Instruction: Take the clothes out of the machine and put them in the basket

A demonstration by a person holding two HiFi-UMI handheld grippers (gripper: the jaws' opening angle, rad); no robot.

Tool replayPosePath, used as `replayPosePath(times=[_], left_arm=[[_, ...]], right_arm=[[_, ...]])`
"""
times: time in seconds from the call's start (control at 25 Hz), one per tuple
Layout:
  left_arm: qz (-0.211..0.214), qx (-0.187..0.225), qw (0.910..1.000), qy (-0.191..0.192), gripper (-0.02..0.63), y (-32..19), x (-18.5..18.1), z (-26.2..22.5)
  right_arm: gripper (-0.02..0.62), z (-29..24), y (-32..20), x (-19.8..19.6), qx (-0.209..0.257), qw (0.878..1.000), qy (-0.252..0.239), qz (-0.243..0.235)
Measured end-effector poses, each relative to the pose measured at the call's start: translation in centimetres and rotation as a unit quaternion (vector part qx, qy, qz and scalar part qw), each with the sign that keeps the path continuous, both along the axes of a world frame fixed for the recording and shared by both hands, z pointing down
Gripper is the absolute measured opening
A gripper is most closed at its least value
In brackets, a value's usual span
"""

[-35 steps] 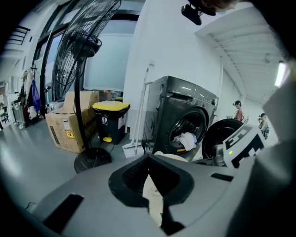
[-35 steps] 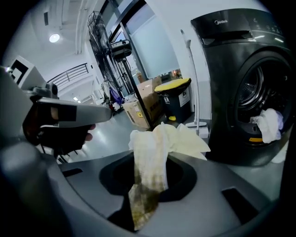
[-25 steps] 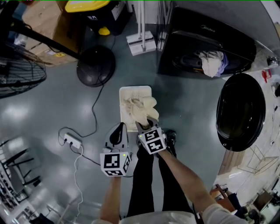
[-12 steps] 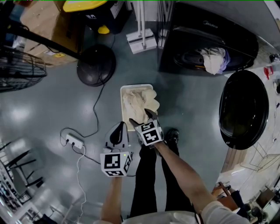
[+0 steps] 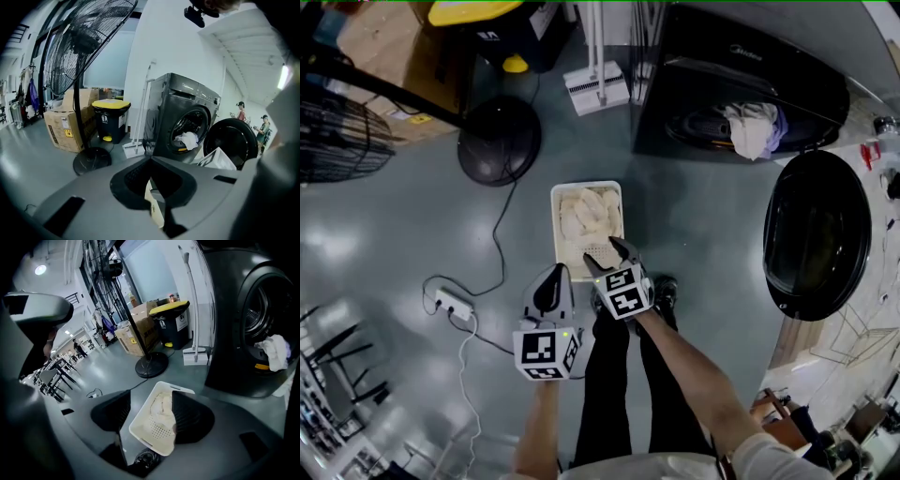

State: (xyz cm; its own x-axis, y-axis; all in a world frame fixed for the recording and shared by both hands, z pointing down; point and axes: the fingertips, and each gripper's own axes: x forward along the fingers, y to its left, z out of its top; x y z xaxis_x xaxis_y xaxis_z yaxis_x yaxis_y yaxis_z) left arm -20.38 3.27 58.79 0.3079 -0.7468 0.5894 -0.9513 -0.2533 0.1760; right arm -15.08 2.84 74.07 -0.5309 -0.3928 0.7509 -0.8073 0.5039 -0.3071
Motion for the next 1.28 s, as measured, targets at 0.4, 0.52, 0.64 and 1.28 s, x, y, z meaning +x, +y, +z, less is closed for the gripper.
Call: replayPosePath(times=[0.4, 0.52, 0.64, 1.28], left_arm=[[0.011, 0.002, 0.9999, -0.002, 0.018, -0.6, 1.3, 0.0], [0.017, 0.001, 0.9999, -0.001, 0.018, -0.9, 2.2, -0.2], [0.027, 0.003, 0.9996, -0.003, 0.018, -1.4, 3.5, -0.1], [0.113, 0.01, 0.9936, 0.003, 0.018, -4.0, 13.6, 0.2]], right_arm=[[0.025, -1.9, -2.1, 2.8, 0.041, 0.998, 0.003, 0.039], [0.025, -2.7, -2.8, 3.9, 0.049, 0.998, 0.001, 0.046], [0.025, -3.9, -4.1, 5.8, 0.066, 0.996, -0.006, 0.064], [0.025, -7.8, -7.6, 25.9, 0.14, 0.968, 0.042, 0.204]])
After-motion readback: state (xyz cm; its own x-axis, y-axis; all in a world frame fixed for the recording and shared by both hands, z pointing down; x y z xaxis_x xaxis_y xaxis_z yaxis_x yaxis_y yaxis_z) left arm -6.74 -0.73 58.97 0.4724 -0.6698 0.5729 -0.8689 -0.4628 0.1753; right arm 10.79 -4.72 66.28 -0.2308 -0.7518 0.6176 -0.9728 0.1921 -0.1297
